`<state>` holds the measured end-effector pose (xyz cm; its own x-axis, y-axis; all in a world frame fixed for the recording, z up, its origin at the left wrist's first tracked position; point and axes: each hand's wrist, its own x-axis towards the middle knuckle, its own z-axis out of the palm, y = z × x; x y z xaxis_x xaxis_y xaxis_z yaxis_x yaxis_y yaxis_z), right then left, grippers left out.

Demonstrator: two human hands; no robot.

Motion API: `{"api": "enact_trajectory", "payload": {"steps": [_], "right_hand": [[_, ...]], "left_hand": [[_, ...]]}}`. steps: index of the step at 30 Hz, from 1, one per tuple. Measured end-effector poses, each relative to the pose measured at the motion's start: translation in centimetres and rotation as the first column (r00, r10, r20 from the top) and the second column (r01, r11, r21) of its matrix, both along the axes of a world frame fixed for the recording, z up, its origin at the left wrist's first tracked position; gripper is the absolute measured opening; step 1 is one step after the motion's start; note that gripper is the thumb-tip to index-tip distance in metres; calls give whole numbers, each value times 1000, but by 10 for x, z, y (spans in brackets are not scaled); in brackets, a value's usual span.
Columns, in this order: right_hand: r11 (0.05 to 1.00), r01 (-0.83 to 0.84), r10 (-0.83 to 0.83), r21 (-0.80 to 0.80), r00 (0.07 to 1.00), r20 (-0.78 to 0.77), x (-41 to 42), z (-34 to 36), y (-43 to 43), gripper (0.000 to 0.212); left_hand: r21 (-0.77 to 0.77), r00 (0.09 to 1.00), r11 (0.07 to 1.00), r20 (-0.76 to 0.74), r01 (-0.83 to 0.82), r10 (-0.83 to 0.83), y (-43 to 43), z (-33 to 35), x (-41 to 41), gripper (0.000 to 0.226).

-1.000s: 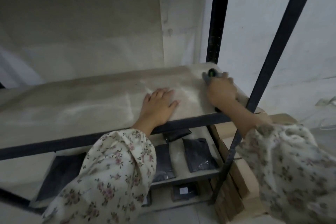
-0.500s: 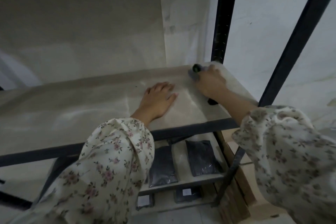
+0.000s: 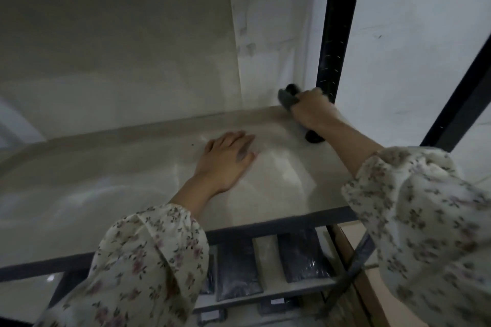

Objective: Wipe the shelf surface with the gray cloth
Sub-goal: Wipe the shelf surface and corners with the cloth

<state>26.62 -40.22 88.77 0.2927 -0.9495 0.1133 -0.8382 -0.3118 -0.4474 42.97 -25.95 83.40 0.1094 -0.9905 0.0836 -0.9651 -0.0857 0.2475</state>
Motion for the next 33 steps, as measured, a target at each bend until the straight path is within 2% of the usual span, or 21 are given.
{"api": "enact_trajectory", "payload": {"steps": [2,3,4,7,8,9,11,13,14,15,17,18,19,21,22,24,25,27,30,33], "right_hand": [[984,174,-174,-44,985,3,-9,-4,-12,38],[977,207,-208,-51,978,-9,-8,-7,-11,41],[982,179,-181,-55,983,-33,-3,-9,-8,45],[991,-131,129,-23,989,-66,20,-12,1,38],[983,-182,182,38,983,4,23,-8,-1,34],[979,-178,168,101,981,97,21,-4,-8,35],[996,-17,6,92,993,119,14,0,-27,47],[986,163,-162,19,986,-26,8,-5,-39,53],[982,186,-185,7,980,-69,11,-9,-37,55],[989,151,-150,3,984,-102,18,-13,-35,53],[995,-96,97,19,990,-99,36,-15,-25,41],[975,-217,219,48,975,-42,42,-13,-21,35],[955,-274,268,111,961,62,44,-7,-17,31],[964,-236,203,120,951,234,39,2,-22,28],[988,-138,120,64,966,227,34,3,-29,29],[1000,6,-6,-5,1000,28,25,-1,-34,31],[1000,-8,8,-2,998,-65,23,-4,-35,34],[992,-122,123,23,985,-123,23,-6,-34,34],[934,-355,357,43,932,-60,20,-10,-26,29],[878,-476,474,52,880,39,10,-12,2,29]], "left_hand": [[10,1000,1000,-19,-10,11,0,0,0,52],[9,1000,1000,-22,-12,12,0,0,0,52],[3,1000,1000,-20,-11,11,0,0,0,52],[-7,1000,1000,-19,-3,2,-4,1,1,51],[-7,1000,1000,-16,-4,4,-5,1,2,51],[-6,1000,1000,-11,-7,7,-5,1,2,51],[0,1000,1000,-16,-14,14,-5,2,2,52],[0,999,1000,-30,-20,20,-5,1,2,52],[0,999,1000,-32,-22,22,-4,1,1,52],[-3,999,1000,-32,-21,21,-5,0,2,52],[-5,999,1000,-34,-17,17,-5,0,2,51],[-3,999,1000,-31,-13,13,-5,1,1,52],[-2,1000,1000,-29,-11,11,-6,1,1,52],[-8,999,1000,-32,-14,14,-5,2,1,52],[-15,999,1000,-35,-17,16,-4,1,1,51],[-31,999,999,-42,-15,14,-4,1,1,51],[-35,999,999,-43,-12,10,-3,2,1,51],[-46,999,999,-44,-10,8,-3,3,0,51],[-81,997,996,-76,-22,16,0,4,-2,51],[-81,996,996,-88,-37,30,8,4,-2,51]]}}
